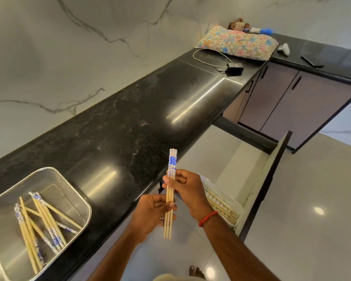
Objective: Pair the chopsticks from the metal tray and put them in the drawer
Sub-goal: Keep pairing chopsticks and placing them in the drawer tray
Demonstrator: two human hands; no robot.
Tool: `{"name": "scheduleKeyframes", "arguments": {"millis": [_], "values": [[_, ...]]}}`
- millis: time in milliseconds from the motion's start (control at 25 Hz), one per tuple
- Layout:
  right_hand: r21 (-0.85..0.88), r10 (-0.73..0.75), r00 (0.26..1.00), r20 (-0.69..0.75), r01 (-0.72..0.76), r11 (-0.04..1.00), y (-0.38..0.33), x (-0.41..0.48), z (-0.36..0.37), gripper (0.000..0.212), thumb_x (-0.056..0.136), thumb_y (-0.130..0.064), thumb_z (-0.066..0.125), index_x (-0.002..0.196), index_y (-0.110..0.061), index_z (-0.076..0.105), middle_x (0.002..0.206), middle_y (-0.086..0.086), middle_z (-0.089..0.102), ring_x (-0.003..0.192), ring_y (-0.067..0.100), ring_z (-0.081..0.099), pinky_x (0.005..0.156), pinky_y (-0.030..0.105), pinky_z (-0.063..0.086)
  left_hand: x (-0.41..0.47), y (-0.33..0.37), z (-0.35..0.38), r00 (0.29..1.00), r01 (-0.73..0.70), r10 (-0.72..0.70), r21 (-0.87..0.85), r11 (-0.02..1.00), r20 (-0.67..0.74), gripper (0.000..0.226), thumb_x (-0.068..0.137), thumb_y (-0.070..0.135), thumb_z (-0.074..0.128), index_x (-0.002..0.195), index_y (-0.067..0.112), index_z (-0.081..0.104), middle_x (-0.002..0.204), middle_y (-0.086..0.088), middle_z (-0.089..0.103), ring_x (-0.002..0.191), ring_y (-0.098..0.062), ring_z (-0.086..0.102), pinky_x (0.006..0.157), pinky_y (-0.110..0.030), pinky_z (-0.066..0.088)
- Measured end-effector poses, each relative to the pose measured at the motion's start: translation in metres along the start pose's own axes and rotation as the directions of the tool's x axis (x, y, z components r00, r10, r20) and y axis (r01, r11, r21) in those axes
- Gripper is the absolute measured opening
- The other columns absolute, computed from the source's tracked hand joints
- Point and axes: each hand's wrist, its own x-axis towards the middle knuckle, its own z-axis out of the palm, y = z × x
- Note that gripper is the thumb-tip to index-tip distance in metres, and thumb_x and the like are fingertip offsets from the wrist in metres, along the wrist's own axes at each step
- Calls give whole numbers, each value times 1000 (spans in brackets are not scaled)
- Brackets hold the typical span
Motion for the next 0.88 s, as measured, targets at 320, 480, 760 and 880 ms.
{"name": "scheduleKeyframes", "arguments": {"millis": [320,480,760,880], "values": [[41,32,998,62,-35,999,22,-1,-52,15,87,-7,72,98,-17,71,89,9,77,82,23,76,78,36,62,20,-15,41,998,59,-58,14,998,-33,8,89,15,74,90,14,81,87,-12,81,78,-27,79,64,-28,63],[89,43,999,27,-46,995,24,20,-94,18,83,0,74,99,-10,74,86,15,77,77,26,76,67,31,62,28,-18,57,999,50,-50,-33,998,-2,7,86,18,76,91,17,81,91,-11,82,84,-26,79,68,-27,63],[-154,-23,1000,-7,21,988,35,61,-154,16,78,-17,80,85,-30,76,84,4,78,80,23,76,72,34,62,40,-15,84,994,31,-36,-46,998,-106,10,92,27,69,97,22,76,92,2,82,88,-18,79,69,-26,63],[-483,-90,996,-5,76,872,54,79,-165,6,81,-14,77,83,-19,75,79,2,76,73,17,73,68,29,59,39,-14,90,992,30,-33,-28,999,-120,10,94,29,67,94,23,75,89,6,82,88,-17,78,72,-27,64]]}}
